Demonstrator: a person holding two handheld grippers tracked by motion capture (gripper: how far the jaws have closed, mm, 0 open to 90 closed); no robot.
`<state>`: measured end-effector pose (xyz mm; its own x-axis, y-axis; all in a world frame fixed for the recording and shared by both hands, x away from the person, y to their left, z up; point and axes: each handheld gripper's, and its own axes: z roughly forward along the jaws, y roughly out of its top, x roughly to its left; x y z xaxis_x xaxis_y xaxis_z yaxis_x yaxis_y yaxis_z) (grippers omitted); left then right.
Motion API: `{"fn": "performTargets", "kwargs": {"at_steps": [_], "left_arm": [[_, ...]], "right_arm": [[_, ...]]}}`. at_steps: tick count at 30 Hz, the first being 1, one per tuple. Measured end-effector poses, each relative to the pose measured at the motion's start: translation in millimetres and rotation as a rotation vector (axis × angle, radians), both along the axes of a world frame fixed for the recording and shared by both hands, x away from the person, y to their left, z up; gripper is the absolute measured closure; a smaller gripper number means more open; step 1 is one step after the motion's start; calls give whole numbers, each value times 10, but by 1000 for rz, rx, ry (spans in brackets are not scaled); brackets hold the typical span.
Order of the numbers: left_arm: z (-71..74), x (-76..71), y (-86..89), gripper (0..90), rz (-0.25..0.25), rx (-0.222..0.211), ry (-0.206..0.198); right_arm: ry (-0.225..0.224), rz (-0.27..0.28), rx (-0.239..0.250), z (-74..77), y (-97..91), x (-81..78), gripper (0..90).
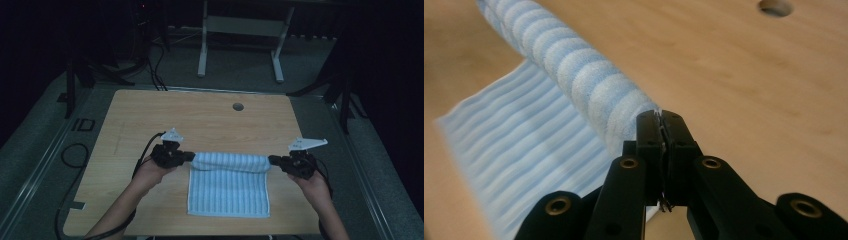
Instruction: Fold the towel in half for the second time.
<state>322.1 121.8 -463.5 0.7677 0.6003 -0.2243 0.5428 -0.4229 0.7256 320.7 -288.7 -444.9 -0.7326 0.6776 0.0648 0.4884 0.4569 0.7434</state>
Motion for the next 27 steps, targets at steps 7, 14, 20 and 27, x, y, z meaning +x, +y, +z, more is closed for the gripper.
{"fn": "performTargets", "kwargs": {"at_steps": [7,14,20,27], "left_arm": [[-144,-532,-6,863,-85,28,15],[-278,-810,-70,826,-154,72,75],[-251,-753,-108,548,-170,68,63],[-503,-582,-300,500,-167,71,86]], "right_arm": [[42,52,-24,-181,-38,-576,877],[137,77,-9,-426,-111,-861,831],[128,42,-8,-459,-113,-800,631],[121,68,-26,-558,105,-626,566]]}}
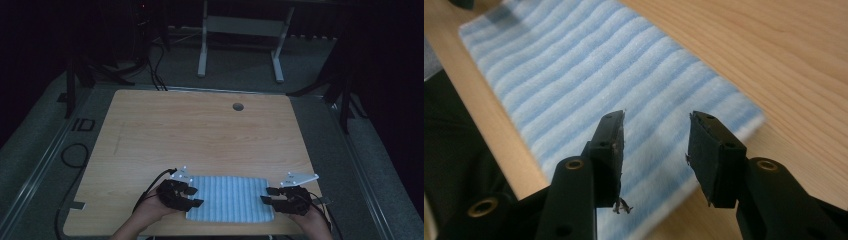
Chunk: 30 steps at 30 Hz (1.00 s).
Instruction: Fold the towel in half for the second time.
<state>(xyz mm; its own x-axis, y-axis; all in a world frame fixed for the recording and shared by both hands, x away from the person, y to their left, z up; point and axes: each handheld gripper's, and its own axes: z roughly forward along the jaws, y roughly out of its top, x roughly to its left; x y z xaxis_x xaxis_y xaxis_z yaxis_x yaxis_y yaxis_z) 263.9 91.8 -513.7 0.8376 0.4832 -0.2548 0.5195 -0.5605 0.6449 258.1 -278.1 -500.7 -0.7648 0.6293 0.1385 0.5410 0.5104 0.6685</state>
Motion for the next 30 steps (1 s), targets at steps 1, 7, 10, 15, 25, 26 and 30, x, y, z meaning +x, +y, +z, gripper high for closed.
{"fn": "performTargets", "kwargs": {"at_steps": [1,7,10,15,25,26,30], "left_arm": [[-36,16,-23,501,0,5,2],[-217,113,-84,503,15,69,-9],[-248,159,-51,516,28,56,-7],[-248,281,-5,536,58,65,-12],[-216,599,78,536,109,131,-50],[-216,629,93,535,120,139,-65],[-225,778,179,536,142,138,-55]], "right_arm": [[6,6,-2,-31,25,26,564],[26,2,-63,-255,157,202,565],[17,5,-80,-352,191,270,565],[3,4,-77,-365,224,413,569],[-16,-4,-102,-358,413,862,558],[-24,-4,-101,-363,435,907,558],[-29,-11,-101,-367,533,1069,557]]}}
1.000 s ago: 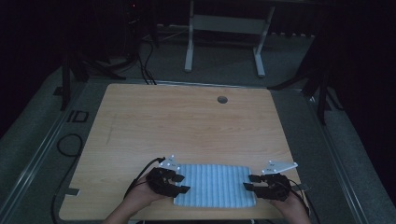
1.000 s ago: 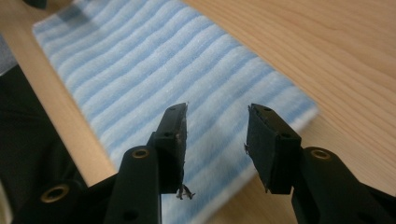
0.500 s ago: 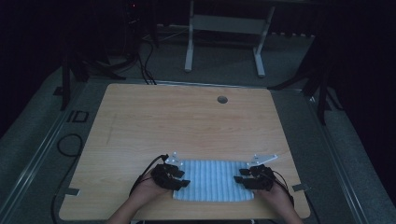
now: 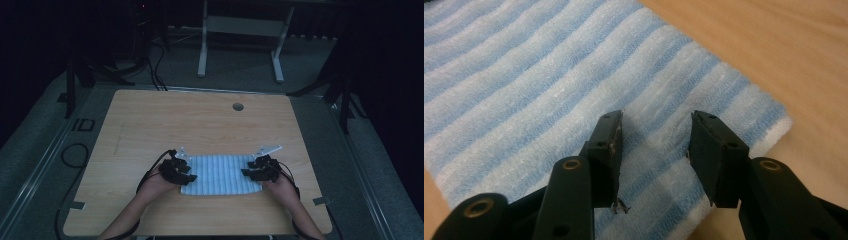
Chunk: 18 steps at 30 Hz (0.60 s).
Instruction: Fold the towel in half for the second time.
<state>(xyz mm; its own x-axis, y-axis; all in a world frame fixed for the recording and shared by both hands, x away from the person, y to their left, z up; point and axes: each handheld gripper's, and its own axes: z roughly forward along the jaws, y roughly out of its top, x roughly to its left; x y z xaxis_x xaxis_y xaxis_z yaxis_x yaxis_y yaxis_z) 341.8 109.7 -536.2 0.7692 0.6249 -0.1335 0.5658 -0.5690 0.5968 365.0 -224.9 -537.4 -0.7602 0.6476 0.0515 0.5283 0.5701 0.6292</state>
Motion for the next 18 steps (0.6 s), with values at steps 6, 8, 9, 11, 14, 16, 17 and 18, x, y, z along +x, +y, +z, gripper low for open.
{"fn": "performTargets", "kwargs": {"at_steps": [6,8,9,11,14,16,17,18], "left_arm": [[-13,225,124,539,51,-30,20],[-9,312,154,539,58,-27,21],[-7,355,167,539,59,-22,20],[-10,446,201,539,68,-26,20],[-7,559,239,538,80,-22,20],[-5,620,264,538,102,-24,21],[-6,648,278,538,105,-27,25],[-9,674,298,538,107,-35,34]], "right_arm": [[19,-20,11,2,131,265,557],[12,-31,12,-2,174,353,557],[16,-37,19,-5,188,400,558],[21,-52,27,-6,219,485,558],[23,-62,24,-5,274,573,557],[30,-68,21,0,308,625,555],[32,-68,21,2,324,657,555],[35,-72,18,5,341,689,552]]}}
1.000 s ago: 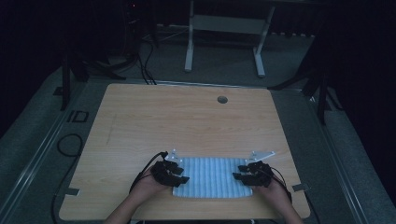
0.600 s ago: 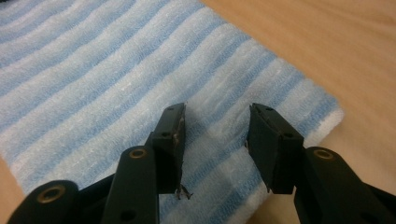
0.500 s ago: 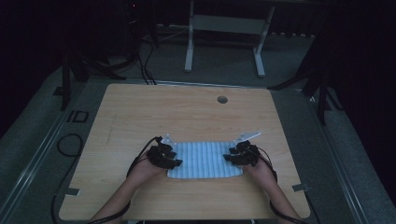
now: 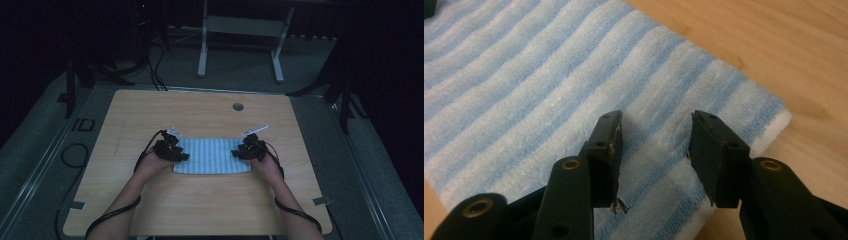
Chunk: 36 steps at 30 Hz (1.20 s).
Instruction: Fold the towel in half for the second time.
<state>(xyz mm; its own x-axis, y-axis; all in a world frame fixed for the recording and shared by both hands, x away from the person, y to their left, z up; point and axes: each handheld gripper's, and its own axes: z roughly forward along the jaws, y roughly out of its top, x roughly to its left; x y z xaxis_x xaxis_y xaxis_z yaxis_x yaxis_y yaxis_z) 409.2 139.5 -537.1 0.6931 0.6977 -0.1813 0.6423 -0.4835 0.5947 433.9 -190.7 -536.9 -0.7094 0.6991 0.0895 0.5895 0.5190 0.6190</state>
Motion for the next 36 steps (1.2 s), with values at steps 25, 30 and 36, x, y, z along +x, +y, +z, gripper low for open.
{"fn": "performTargets", "kwargs": {"at_steps": [25,30,36], "left_arm": [[121,-297,224,189,68,-168,-42],[73,-440,210,84,48,-137,-50],[40,-598,272,16,74,-145,-79]], "right_arm": [[0,55,109,173,-84,-91,154],[-53,34,126,165,-133,-161,137],[-101,47,121,170,-244,-283,133]]}}
